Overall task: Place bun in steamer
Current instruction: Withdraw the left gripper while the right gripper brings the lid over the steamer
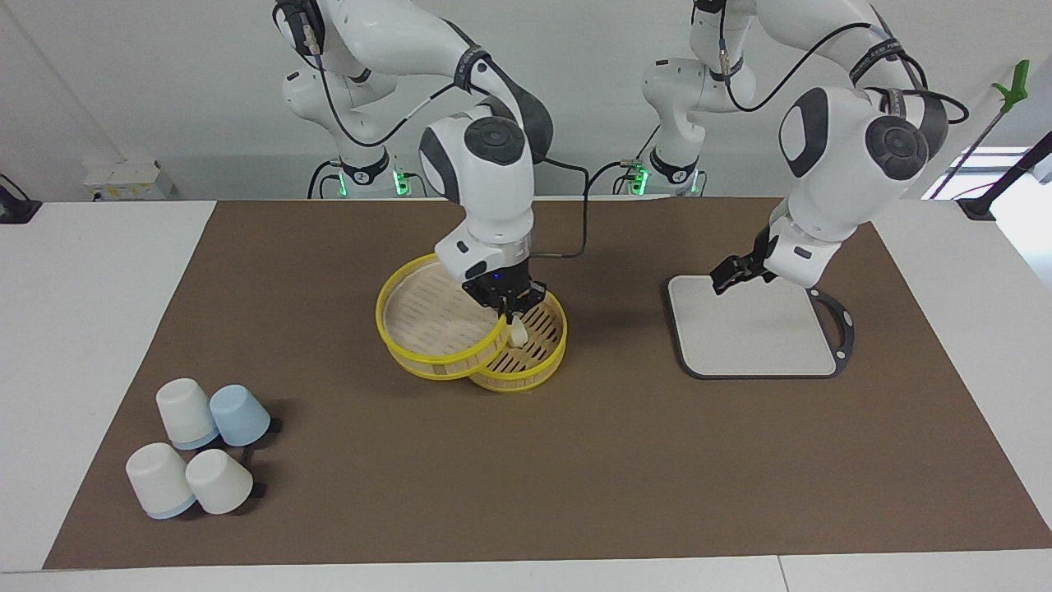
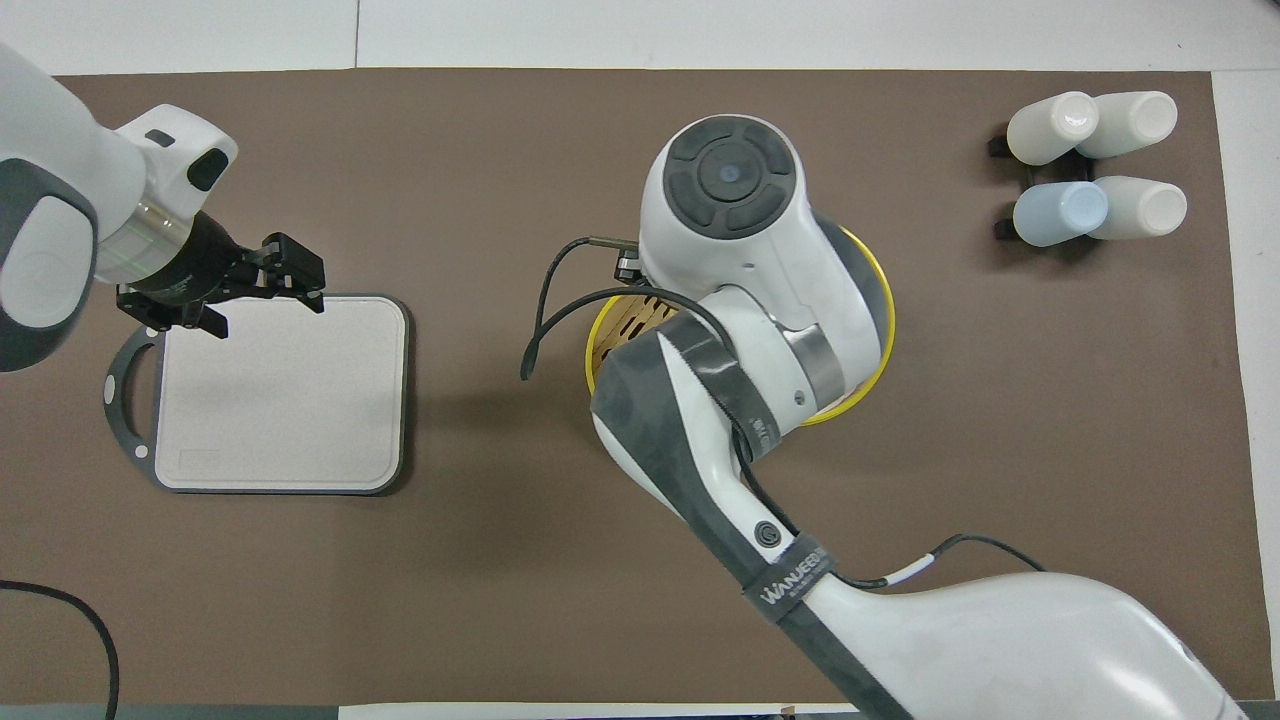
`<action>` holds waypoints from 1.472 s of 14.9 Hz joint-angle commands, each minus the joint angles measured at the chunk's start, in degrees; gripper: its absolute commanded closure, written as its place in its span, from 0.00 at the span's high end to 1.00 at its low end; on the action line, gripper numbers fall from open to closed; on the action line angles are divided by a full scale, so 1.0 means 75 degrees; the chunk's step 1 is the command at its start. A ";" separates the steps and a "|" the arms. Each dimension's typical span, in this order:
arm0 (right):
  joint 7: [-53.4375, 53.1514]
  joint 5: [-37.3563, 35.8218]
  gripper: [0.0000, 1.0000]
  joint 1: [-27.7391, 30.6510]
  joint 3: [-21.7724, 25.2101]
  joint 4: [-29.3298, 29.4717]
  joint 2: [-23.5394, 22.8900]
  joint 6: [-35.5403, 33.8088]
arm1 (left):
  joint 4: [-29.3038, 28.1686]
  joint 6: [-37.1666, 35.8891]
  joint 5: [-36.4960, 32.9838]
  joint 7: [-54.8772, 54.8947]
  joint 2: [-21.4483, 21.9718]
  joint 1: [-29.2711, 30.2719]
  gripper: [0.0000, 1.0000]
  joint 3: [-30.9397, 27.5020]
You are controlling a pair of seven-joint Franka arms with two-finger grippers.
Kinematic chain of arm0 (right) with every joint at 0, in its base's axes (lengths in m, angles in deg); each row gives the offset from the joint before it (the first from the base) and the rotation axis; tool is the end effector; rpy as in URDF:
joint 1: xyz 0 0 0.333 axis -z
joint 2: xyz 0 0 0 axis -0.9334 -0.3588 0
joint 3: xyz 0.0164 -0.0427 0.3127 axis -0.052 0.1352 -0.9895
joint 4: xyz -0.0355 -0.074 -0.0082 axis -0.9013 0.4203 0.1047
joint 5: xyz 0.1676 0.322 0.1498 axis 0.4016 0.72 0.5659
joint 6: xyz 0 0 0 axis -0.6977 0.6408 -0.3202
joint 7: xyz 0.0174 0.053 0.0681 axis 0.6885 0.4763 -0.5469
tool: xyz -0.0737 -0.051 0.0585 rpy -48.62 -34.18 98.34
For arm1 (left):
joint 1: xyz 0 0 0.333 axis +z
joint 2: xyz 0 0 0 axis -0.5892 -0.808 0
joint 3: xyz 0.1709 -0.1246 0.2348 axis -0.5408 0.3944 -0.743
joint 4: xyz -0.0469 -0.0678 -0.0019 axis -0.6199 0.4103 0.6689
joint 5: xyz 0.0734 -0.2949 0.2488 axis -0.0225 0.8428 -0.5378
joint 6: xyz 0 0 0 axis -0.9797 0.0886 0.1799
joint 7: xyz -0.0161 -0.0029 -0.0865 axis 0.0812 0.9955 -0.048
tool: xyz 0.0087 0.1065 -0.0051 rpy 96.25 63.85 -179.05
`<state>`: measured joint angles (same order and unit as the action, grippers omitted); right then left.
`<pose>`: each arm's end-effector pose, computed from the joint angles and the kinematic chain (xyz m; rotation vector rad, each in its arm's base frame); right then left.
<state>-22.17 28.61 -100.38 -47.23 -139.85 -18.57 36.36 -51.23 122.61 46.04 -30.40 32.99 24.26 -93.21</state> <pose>0.5949 0.3714 0.4505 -3.0991 0.4047 -0.0740 0.5864 -0.0825 0.5121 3.0656 0.2361 -0.2858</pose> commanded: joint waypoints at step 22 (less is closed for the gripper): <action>-0.1185 -0.0510 0.00 -0.1109 0.0049 0.0519 -0.1173 0.0734 | -0.1514 0.0201 -0.0488 0.1897 0.1485 0.1227 1.00 0.0850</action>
<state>-30.40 25.96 -108.62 -47.01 -133.68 -27.78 39.62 -60.60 122.75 43.58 -17.15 42.43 34.72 -85.60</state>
